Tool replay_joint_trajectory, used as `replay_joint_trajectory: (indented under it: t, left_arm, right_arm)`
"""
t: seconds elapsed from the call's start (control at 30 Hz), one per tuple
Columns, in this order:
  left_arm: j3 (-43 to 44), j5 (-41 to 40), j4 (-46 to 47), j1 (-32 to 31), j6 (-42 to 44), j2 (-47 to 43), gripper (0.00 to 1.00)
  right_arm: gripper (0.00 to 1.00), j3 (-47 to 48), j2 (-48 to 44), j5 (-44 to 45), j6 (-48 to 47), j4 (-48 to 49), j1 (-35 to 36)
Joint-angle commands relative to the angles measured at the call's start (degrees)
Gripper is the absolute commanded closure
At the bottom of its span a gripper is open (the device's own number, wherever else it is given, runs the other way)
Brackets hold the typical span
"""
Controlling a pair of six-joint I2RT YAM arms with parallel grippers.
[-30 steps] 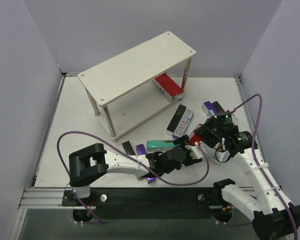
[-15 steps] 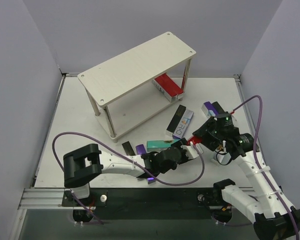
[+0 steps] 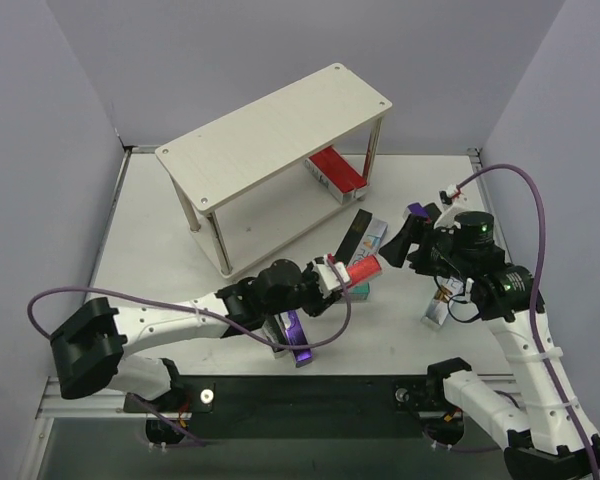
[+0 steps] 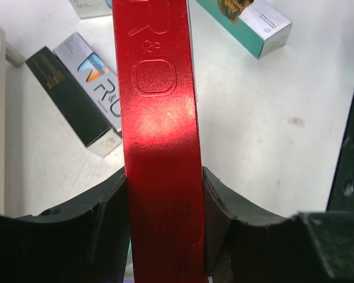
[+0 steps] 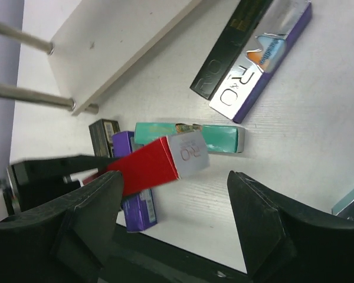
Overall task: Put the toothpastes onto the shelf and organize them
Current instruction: Pick up the toothpaste from the center of the board.
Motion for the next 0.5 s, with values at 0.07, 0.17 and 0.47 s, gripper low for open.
replay_joint_trajectory:
  t: [0.07,0.17,0.47]
  left_arm:
    - [-0.01,19.88,-12.76,7.63,2.60,-10.45,0.67]
    - [1.65,25.51,-19.97,11.24,5.14,-13.18,0.67]
    - [8.33,34.93,-38.08,13.44,13.58,-14.24,0.67]
  right_arm:
    - [0.27,0.93,-1.42,-20.72,-22.97,1.31,-1.12]
    - [0.26,-0.48,-2.12,-28.46,-31.14,1.22,-0.24]
    - [0.16,0.04,-3.27,-35.00,-47.87,-3.34,5.03]
